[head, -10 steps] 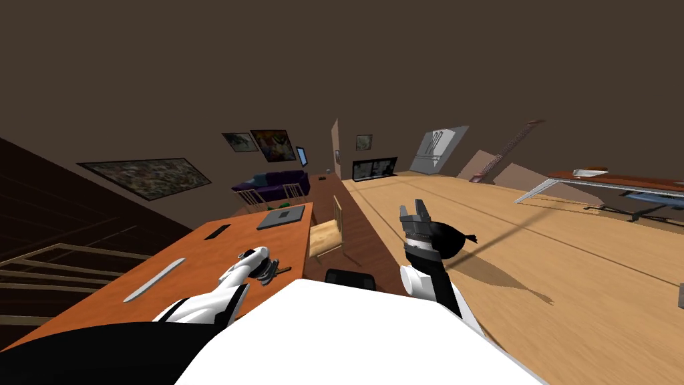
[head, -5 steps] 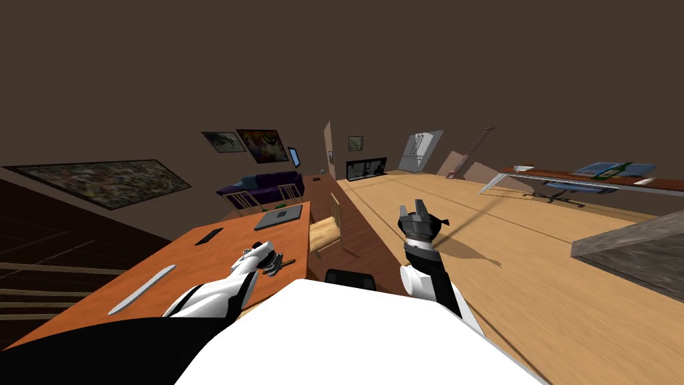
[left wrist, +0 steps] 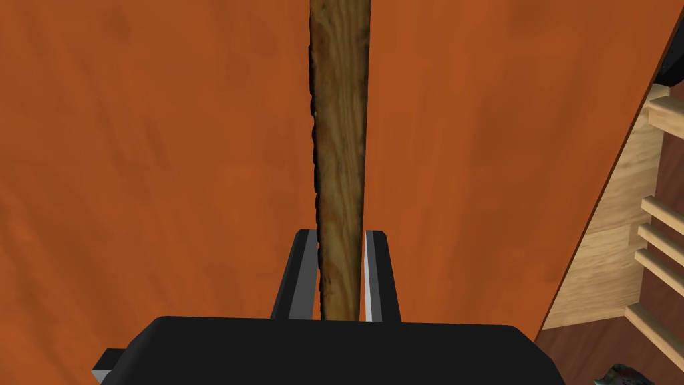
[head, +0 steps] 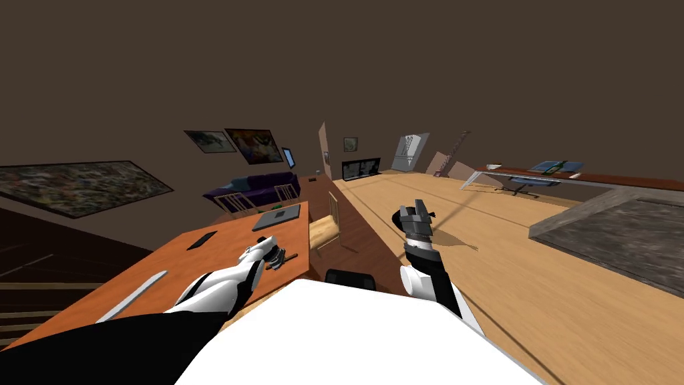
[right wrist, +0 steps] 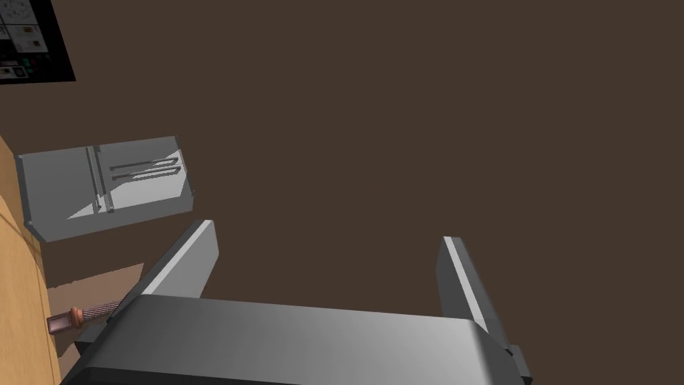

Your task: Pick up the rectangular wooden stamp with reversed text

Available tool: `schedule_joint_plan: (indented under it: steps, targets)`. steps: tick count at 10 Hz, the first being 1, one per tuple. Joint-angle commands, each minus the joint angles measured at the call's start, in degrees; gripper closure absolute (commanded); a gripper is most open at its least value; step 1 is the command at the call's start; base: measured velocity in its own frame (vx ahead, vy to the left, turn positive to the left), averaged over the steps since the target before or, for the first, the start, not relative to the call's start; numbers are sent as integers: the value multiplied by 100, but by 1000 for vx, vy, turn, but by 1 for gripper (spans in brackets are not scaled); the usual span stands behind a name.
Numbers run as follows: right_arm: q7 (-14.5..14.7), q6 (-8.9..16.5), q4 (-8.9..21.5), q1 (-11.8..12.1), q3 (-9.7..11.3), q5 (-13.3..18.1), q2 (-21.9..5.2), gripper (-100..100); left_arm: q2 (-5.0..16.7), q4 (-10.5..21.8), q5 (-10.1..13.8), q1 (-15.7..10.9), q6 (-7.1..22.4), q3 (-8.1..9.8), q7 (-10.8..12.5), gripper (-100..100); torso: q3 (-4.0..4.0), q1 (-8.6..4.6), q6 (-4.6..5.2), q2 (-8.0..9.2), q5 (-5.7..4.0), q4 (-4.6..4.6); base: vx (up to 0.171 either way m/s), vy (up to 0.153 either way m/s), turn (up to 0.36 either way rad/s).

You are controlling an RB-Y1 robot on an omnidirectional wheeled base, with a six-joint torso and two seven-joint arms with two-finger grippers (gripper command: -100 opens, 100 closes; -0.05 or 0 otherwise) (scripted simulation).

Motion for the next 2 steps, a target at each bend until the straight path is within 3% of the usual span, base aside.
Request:
schedule_joint_plan:
  steps: [1, 2]
  targets:
    - [0, 0, 0, 0, 0, 0, 0, 0, 0, 0, 0, 0, 0, 0, 0, 100, 0, 0, 0, 0, 0, 0, -77, -1, -44]
    - [0, 0, 0, 2, 0, 0, 0, 0, 0, 31, -10, -24, -11, 7, 13, 0, -9, -1, -8, -18, -2, -3, -13, 0, 10]
